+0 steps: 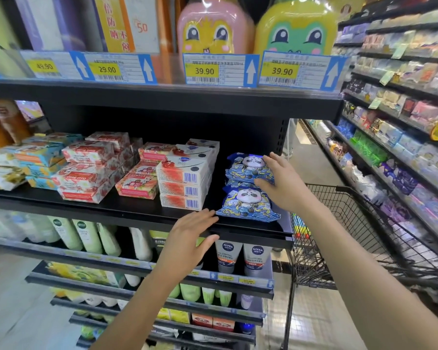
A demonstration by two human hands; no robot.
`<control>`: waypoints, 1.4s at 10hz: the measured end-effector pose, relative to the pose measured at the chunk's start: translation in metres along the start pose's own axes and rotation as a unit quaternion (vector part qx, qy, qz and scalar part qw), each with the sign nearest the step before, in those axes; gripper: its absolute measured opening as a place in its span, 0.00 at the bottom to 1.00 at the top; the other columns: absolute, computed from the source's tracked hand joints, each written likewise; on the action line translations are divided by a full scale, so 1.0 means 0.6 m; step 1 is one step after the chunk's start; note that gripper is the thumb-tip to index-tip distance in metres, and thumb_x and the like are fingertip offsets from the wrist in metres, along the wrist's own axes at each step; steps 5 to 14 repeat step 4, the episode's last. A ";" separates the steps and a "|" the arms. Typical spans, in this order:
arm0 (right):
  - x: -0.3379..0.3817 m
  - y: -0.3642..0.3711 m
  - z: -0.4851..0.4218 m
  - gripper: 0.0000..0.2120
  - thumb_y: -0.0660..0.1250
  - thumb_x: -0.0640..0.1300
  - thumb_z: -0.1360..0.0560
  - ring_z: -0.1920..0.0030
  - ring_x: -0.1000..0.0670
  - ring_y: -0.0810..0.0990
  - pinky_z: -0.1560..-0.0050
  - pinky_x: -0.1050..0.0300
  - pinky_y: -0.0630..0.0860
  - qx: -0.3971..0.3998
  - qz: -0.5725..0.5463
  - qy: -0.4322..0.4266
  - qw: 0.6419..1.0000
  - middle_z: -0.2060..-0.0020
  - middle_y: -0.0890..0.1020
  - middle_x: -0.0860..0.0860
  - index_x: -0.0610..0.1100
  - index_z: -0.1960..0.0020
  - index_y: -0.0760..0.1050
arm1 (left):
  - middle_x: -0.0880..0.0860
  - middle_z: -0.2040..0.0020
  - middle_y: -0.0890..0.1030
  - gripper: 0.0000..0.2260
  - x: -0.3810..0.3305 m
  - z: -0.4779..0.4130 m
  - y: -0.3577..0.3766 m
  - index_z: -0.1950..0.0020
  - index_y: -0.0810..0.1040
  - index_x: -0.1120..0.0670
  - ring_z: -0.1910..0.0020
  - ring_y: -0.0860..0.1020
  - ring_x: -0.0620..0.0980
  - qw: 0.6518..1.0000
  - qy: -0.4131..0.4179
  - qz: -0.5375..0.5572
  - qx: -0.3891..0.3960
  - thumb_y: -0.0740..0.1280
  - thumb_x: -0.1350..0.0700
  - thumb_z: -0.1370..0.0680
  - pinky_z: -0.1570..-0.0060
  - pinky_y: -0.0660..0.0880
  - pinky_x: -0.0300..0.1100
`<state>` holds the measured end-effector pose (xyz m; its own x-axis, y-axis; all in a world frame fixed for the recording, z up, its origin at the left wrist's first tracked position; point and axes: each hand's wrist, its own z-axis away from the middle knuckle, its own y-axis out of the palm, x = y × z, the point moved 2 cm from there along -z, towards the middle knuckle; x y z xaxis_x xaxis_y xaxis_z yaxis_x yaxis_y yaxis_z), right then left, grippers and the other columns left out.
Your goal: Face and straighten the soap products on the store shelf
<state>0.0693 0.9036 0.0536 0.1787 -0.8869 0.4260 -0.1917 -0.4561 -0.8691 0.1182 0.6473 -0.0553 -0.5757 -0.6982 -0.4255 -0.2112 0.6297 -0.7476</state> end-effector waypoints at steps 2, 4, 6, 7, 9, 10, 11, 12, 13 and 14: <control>0.049 -0.004 0.053 0.22 0.65 0.47 0.17 0.27 0.39 0.69 0.30 0.46 0.67 -0.058 0.104 -0.067 0.991 0.28 0.72 0.40 0.38 0.27 0.71 | 0.50 0.37 0.83 0.15 -0.012 0.002 -0.030 0.36 0.83 0.53 0.35 0.79 0.52 0.999 -0.013 -0.048 -0.015 0.73 0.52 0.22 0.33 0.74 0.52; 0.120 0.014 0.111 0.14 0.66 0.44 0.19 0.44 0.37 0.80 0.47 0.44 0.78 -0.085 0.118 -0.101 0.984 0.43 0.82 0.41 0.38 0.38 0.79 | 0.51 0.42 0.85 0.12 0.001 0.008 -0.091 0.40 0.85 0.55 0.42 0.82 0.55 0.994 -0.001 -0.105 -0.036 0.75 0.55 0.23 0.39 0.76 0.51; 0.120 0.014 0.111 0.14 0.66 0.44 0.19 0.44 0.37 0.80 0.47 0.44 0.78 -0.085 0.118 -0.101 0.984 0.43 0.82 0.41 0.38 0.38 0.79 | 0.51 0.42 0.85 0.12 0.001 0.008 -0.091 0.40 0.85 0.55 0.42 0.82 0.55 0.994 -0.001 -0.105 -0.036 0.75 0.55 0.23 0.39 0.76 0.51; 0.120 0.014 0.111 0.14 0.66 0.44 0.19 0.44 0.37 0.80 0.47 0.44 0.78 -0.085 0.118 -0.101 0.984 0.43 0.82 0.41 0.38 0.38 0.79 | 0.51 0.42 0.85 0.12 0.001 0.008 -0.091 0.40 0.85 0.55 0.42 0.82 0.55 0.994 -0.001 -0.105 -0.036 0.75 0.55 0.23 0.39 0.76 0.51; 0.120 0.014 0.111 0.14 0.66 0.44 0.19 0.44 0.37 0.80 0.47 0.44 0.78 -0.085 0.118 -0.101 0.984 0.43 0.82 0.41 0.38 0.38 0.79 | 0.51 0.42 0.85 0.12 0.001 0.008 -0.091 0.40 0.85 0.55 0.42 0.82 0.55 0.994 -0.001 -0.105 -0.036 0.75 0.55 0.23 0.39 0.76 0.51; 0.120 0.014 0.111 0.14 0.66 0.44 0.19 0.44 0.37 0.80 0.47 0.44 0.78 -0.085 0.118 -0.101 0.984 0.43 0.82 0.41 0.38 0.38 0.79 | 0.51 0.42 0.85 0.12 0.001 0.008 -0.091 0.40 0.85 0.55 0.42 0.82 0.55 0.994 -0.001 -0.105 -0.036 0.75 0.55 0.23 0.39 0.76 0.51; 0.120 0.014 0.111 0.14 0.66 0.44 0.19 0.44 0.37 0.80 0.47 0.44 0.78 -0.085 0.118 -0.101 0.984 0.43 0.82 0.41 0.38 0.38 0.79 | 0.51 0.42 0.85 0.12 0.001 0.008 -0.091 0.40 0.85 0.55 0.42 0.82 0.55 0.994 -0.001 -0.105 -0.036 0.75 0.55 0.23 0.39 0.76 0.51; 0.120 0.014 0.111 0.14 0.66 0.44 0.19 0.44 0.37 0.80 0.47 0.44 0.78 -0.085 0.118 -0.101 0.984 0.43 0.82 0.41 0.38 0.38 0.79 | 0.51 0.42 0.85 0.12 0.001 0.008 -0.091 0.40 0.85 0.55 0.42 0.82 0.55 0.994 -0.001 -0.105 -0.036 0.75 0.55 0.23 0.39 0.76 0.51; 0.120 0.014 0.111 0.14 0.66 0.44 0.19 0.44 0.37 0.80 0.47 0.44 0.78 -0.085 0.118 -0.101 0.984 0.43 0.82 0.41 0.38 0.38 0.79 | 0.51 0.42 0.85 0.12 0.001 0.008 -0.091 0.40 0.85 0.55 0.42 0.82 0.55 0.994 -0.001 -0.105 -0.036 0.75 0.55 0.23 0.39 0.76 0.51; 0.120 0.014 0.111 0.14 0.66 0.44 0.19 0.44 0.37 0.80 0.47 0.44 0.78 -0.085 0.118 -0.101 0.984 0.43 0.82 0.41 0.38 0.38 0.79 | 0.51 0.42 0.85 0.12 0.001 0.008 -0.091 0.40 0.85 0.55 0.42 0.82 0.55 0.994 -0.001 -0.105 -0.036 0.75 0.55 0.23 0.39 0.76 0.51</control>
